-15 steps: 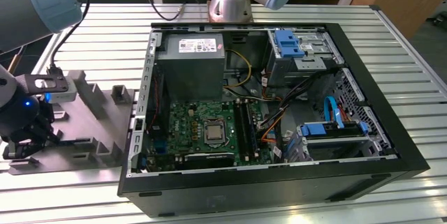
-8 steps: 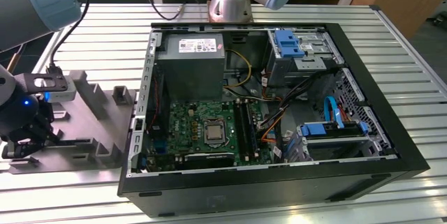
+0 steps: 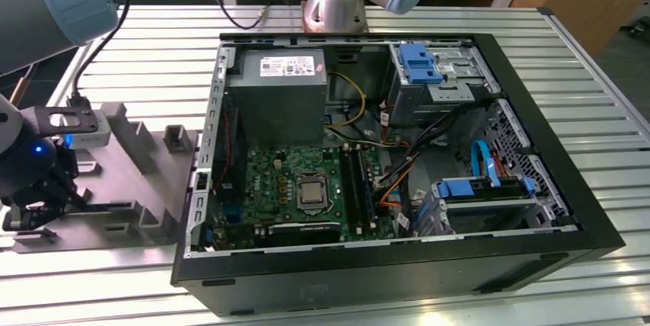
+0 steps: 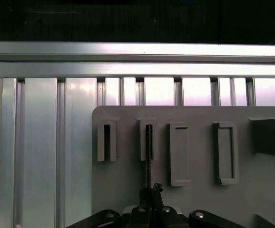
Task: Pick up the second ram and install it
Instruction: 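Pick up the second ram and move it above second insertion slot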
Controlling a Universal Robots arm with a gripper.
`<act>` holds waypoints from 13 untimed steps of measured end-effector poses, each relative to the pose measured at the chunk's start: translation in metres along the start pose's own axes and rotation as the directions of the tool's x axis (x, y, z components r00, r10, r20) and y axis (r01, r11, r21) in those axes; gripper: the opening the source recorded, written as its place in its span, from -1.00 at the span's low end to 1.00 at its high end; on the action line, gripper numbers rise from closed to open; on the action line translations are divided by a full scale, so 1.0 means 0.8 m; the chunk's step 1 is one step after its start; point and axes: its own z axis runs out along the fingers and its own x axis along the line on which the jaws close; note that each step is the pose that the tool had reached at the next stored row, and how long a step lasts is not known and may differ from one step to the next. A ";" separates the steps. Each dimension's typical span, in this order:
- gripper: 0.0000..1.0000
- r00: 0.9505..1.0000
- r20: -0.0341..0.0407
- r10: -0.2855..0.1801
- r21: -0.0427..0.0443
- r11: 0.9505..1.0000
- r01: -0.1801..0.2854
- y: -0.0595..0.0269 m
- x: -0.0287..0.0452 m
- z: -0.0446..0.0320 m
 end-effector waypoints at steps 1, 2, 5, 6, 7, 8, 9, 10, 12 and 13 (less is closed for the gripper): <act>-0.77 1.000 0.000 0.000 0.000 1.000 0.000 0.000 0.0000 0.0000; -0.77 1.000 0.000 -0.001 0.000 1.000 0.001 0.000 0.0000 0.0000; -0.77 1.000 0.000 -0.002 0.000 1.000 0.002 0.000 0.0000 -0.0001; -0.77 1.000 0.000 -0.002 0.000 1.000 0.002 0.000 -0.0001 -0.0008; -0.77 1.000 0.000 -0.002 0.000 1.000 0.002 0.000 -0.0001 -0.0009; -0.77 1.000 0.000 -0.002 0.000 1.000 0.002 0.000 -0.0001 -0.0010; -0.77 1.000 0.000 -0.002 0.000 1.000 0.002 0.000 -0.0001 -0.0010; -0.77 1.000 0.000 -0.002 0.000 1.000 0.002 0.000 -0.0001 -0.0010; -0.77 1.000 0.000 -0.002 0.000 1.000 0.002 0.000 -0.0001 -0.0012; -0.77 1.000 0.000 -0.002 0.000 1.000 0.002 0.000 -0.0001 -0.0012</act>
